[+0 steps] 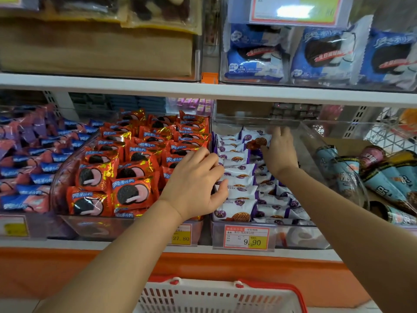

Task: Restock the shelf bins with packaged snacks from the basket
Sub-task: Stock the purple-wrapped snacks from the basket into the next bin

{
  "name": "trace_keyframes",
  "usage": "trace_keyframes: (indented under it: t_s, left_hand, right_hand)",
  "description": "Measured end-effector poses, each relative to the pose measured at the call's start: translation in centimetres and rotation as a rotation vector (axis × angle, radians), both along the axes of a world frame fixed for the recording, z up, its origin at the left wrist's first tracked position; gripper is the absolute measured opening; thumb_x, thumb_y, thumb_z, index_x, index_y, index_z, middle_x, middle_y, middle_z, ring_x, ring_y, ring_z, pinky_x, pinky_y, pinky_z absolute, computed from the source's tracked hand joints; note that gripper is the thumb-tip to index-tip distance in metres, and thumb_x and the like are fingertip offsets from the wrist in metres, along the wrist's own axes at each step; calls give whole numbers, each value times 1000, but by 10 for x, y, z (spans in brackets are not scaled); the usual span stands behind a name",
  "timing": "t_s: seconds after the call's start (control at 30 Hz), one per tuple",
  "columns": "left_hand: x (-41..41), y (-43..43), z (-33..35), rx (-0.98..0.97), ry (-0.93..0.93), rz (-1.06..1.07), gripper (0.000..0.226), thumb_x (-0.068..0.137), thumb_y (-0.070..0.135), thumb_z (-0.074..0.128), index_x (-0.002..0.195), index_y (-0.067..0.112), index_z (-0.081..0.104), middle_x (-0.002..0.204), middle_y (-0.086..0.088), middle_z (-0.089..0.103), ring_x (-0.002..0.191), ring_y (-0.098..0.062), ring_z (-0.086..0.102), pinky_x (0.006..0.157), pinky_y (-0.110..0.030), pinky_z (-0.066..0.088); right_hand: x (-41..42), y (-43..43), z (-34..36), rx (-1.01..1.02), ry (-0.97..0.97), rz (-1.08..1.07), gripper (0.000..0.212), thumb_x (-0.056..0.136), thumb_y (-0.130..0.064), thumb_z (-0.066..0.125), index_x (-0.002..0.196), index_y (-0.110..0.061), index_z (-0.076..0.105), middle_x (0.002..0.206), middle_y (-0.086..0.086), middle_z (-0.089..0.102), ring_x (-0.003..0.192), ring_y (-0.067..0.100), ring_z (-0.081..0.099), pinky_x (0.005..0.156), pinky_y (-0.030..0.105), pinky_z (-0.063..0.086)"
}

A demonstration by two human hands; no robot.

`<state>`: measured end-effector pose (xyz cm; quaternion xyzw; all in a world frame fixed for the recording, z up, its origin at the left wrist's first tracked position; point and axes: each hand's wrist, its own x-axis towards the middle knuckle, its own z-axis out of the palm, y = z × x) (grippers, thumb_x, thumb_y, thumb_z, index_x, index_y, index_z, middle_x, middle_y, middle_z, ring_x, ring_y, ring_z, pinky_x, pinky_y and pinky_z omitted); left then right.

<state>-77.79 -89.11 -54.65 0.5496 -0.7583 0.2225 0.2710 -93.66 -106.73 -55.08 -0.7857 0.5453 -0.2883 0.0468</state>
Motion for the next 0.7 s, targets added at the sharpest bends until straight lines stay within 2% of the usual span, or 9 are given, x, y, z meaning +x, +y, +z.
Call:
trace_keyframes:
  t_s: [0.07, 0.13, 0.27, 0.4, 0.47, 0.57, 0.63, 0.7]
  left_hand:
    - [0, 0, 0, -2, -6, -1, 33, 86, 27, 44, 69, 6, 62, 75, -6, 56, 79, -26, 52, 64, -38, 45]
    - [0, -1, 0, -6, -8, -1, 32, 86, 27, 44, 69, 6, 61, 75, -6, 56, 78, -26, 51, 64, -39, 45]
    - [0, -2, 0, -14, -16, 8, 30, 86, 26, 44, 69, 6, 59, 75, -6, 54, 76, -26, 50, 63, -40, 45]
    - [-5, 4, 3, -10, -46, 42, 28, 85, 28, 44, 78, 7, 61, 79, -6, 56, 77, -25, 53, 67, -40, 46]
    - [-7, 9, 3, -26, -109, 69, 30, 85, 28, 45, 85, 7, 65, 84, -7, 61, 83, -27, 57, 78, -39, 42]
    - [-13, 23, -2, -45, -154, 67, 28, 86, 26, 46, 89, 8, 67, 90, -7, 66, 93, -28, 60, 93, -40, 34]
    - [-17, 33, -8, -43, -146, 44, 28, 88, 24, 45, 89, 8, 68, 91, -7, 67, 95, -30, 61, 94, -41, 35]
    - [-21, 40, -15, -57, -166, 29, 25, 88, 21, 46, 92, 9, 68, 93, -7, 67, 98, -30, 60, 96, -42, 36]
  right_hand:
    - [-5, 3, -3, 31, 91, 103, 39, 95, -5, 48, 134, -7, 47, 138, 12, 40, 125, 29, 39, 102, 38, 39]
    - [-10, 6, -3, 81, 146, 162, 41, 98, -9, 44, 139, -9, 43, 143, 11, 40, 128, 28, 39, 103, 37, 38]
    - [-21, 28, 0, 99, 82, 212, 42, 99, -13, 44, 141, -11, 39, 141, 11, 41, 119, 30, 49, 96, 34, 40]
    - [-34, 76, 5, 20, -122, 261, 29, 99, -20, 46, 127, -14, 52, 124, 3, 52, 106, 18, 55, 90, 29, 44]
    - [-43, 103, 2, 13, -186, 300, 25, 98, -24, 45, 121, -18, 54, 112, -5, 57, 92, 9, 58, 81, 30, 51]
    - [-58, 132, -15, -70, -122, 352, 23, 97, -30, 45, 114, -19, 57, 94, -9, 62, 73, 2, 56, 62, 26, 51]
    - [-66, 143, -28, -164, -53, 386, 24, 99, -30, 44, 110, -15, 60, 94, -5, 64, 74, 2, 53, 64, 20, 48]
    - [-73, 150, -37, -260, -38, 440, 24, 98, -23, 44, 106, -8, 62, 97, 2, 64, 88, 7, 53, 77, 16, 44]
